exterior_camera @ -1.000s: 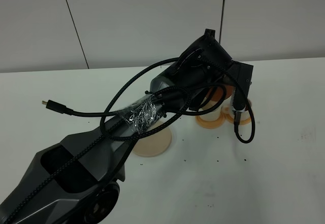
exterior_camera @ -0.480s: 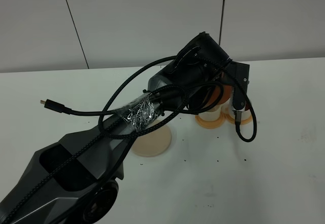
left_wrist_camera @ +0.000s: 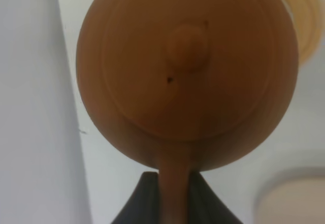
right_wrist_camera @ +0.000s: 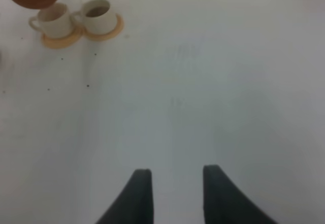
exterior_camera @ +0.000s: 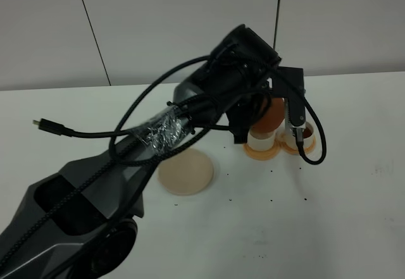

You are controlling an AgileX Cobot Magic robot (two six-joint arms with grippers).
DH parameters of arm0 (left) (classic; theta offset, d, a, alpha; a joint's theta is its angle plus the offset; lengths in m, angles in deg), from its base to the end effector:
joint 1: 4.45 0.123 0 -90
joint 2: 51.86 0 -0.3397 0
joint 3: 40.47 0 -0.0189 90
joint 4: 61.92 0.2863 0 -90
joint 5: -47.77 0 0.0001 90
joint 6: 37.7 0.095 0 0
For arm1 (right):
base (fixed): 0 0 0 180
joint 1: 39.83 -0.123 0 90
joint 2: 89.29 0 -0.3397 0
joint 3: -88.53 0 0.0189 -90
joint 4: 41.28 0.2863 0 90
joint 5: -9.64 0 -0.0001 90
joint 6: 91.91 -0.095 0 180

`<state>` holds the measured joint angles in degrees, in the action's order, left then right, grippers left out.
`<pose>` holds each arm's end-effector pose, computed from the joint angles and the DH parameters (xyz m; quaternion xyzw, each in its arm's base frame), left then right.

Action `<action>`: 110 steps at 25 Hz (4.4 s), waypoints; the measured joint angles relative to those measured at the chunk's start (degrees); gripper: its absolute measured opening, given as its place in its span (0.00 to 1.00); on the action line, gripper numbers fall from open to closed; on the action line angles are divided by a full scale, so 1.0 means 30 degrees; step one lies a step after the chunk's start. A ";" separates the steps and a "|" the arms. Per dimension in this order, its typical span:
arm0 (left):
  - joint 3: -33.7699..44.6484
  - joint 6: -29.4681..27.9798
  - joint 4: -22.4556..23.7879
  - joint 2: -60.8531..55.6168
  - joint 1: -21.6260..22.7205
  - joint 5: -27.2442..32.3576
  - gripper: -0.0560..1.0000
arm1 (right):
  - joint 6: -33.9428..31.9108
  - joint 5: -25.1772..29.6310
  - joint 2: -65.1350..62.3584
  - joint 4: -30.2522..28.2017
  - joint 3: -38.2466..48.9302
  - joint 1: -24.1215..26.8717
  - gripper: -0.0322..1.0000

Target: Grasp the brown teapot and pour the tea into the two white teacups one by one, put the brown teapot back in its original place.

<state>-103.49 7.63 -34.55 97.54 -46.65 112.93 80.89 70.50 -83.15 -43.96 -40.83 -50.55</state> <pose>0.4870 -0.3881 0.2589 0.6829 0.6500 0.2390 0.2324 -0.0234 -0.0084 0.2879 -0.0254 0.8549 0.0575 0.5149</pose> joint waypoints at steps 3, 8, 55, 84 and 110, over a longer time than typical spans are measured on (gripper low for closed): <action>0.0000 -0.0285 -0.0595 -0.0286 0.0269 0.0923 0.21 | 0.0000 0.0000 0.0000 0.0000 0.0000 0.0000 0.26; 0.0000 -0.0924 -0.0779 -0.0346 0.0339 0.0923 0.21 | 0.0000 0.0000 0.0000 0.0000 0.0000 0.0000 0.26; 0.1550 0.0152 -0.5513 -0.2185 0.2670 0.0959 0.21 | -0.0001 0.0000 0.0000 0.0000 0.0000 0.0000 0.26; 0.1550 0.5297 -0.3156 -0.1403 0.3235 0.0942 0.21 | -0.0001 0.0000 0.0000 0.0000 0.0000 0.0000 0.26; 0.1550 0.4991 -0.3269 -0.0640 0.3235 0.0926 0.21 | 0.0020 0.0000 0.0000 0.0000 0.0000 0.0000 0.26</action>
<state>-98.84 22.60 -44.35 95.62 -36.94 115.71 80.95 70.50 -83.15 -43.96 -40.83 -50.55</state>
